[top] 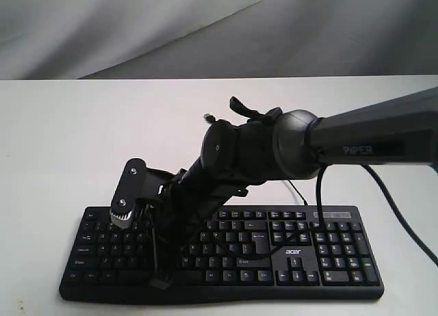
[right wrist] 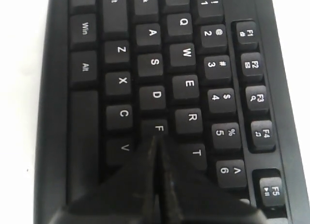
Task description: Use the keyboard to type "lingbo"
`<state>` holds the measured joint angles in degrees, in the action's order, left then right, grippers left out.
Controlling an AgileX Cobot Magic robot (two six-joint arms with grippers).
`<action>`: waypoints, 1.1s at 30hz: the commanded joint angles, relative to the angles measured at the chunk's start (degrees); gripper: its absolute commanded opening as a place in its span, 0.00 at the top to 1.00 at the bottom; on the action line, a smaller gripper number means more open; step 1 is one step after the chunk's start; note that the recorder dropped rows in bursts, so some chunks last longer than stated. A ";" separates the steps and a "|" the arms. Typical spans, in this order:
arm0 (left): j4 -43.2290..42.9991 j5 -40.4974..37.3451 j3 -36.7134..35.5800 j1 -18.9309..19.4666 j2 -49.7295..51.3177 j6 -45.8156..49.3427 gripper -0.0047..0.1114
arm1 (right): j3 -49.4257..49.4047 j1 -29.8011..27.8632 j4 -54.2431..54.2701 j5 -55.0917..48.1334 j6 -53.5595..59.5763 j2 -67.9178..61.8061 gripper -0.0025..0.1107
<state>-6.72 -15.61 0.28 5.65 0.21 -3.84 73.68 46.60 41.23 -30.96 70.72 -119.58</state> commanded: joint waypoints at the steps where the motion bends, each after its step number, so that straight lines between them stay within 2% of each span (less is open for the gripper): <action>1: 0.01 0.51 -0.28 0.06 -0.21 -0.12 0.96 | 0.38 0.15 0.04 0.04 0.08 0.45 0.98; 33: 0.01 0.51 -0.28 0.06 -0.21 -0.12 0.96 | -1.20 0.26 -3.61 -3.64 -4.78 3.24 0.98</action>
<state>-6.72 -15.61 0.28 5.65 0.21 -3.84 72.99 46.60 37.74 -34.92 66.00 -116.86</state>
